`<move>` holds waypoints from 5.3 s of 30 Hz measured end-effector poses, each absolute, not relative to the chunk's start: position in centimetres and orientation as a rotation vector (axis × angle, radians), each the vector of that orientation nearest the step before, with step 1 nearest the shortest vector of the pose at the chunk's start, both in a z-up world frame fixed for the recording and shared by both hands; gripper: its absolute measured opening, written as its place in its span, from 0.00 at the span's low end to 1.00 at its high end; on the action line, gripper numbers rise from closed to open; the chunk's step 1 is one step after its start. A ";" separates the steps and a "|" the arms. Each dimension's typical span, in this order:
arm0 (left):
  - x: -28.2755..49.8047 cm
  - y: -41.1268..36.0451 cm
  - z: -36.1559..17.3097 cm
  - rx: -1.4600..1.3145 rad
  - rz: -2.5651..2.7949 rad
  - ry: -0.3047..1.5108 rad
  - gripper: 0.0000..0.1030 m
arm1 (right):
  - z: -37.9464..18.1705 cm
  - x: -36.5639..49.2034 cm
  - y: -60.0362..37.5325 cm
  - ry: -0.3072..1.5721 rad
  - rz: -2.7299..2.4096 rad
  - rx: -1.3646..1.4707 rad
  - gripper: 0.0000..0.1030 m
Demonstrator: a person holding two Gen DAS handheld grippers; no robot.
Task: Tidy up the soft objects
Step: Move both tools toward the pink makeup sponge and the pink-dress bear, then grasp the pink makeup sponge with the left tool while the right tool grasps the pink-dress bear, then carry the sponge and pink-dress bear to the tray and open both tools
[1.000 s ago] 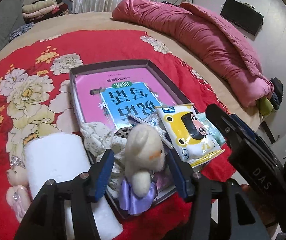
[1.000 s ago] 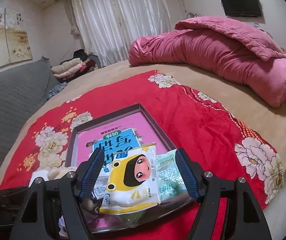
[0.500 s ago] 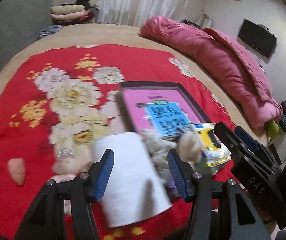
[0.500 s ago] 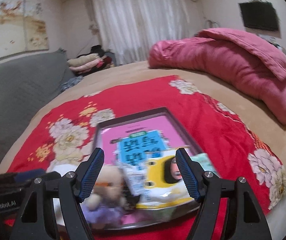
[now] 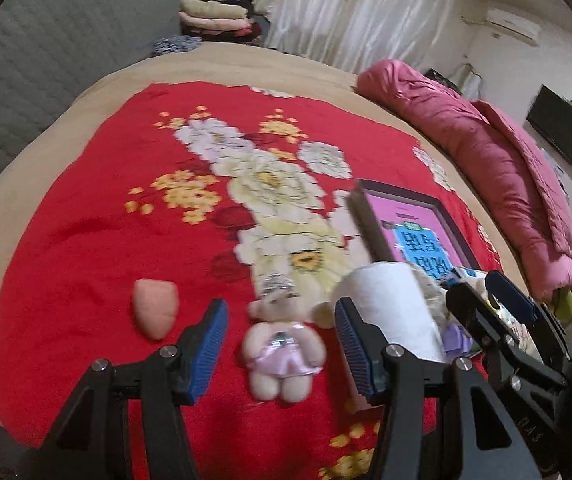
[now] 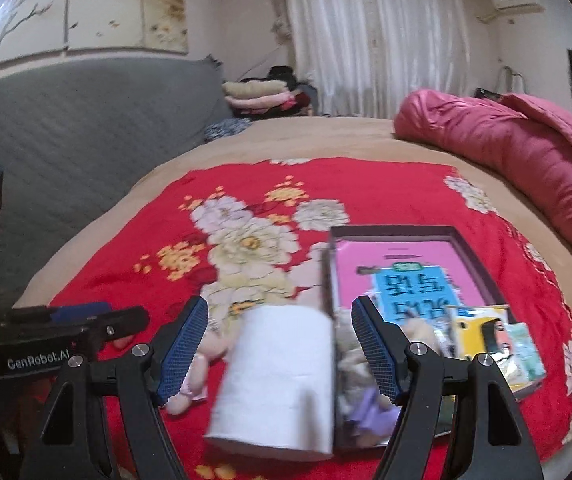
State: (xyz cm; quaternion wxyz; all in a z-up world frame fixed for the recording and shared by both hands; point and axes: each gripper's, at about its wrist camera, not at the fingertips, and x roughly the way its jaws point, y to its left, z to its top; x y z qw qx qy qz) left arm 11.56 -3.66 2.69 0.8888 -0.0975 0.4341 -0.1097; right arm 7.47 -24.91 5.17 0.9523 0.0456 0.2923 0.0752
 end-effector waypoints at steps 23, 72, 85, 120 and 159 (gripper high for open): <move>13.5 3.6 -3.7 -0.291 -0.129 1.014 0.54 | -0.5 9.4 -12.1 0.799 0.303 -0.089 0.74; 17.4 4.4 -7.5 -0.274 -0.159 1.051 0.36 | -7.3 16.3 -8.0 1.026 0.206 -0.457 0.49; 15.6 5.1 -4.4 -0.300 -0.146 0.932 0.35 | -2.8 13.7 -9.3 0.884 0.325 -0.263 0.44; 6.9 -21.7 3.4 -0.008 -0.597 0.865 0.35 | 5.5 6.3 -36.2 0.602 -0.070 0.168 0.44; 11.4 -29.0 -3.3 0.168 -0.598 0.958 0.36 | -1.1 10.3 -40.1 0.700 -0.064 0.164 0.50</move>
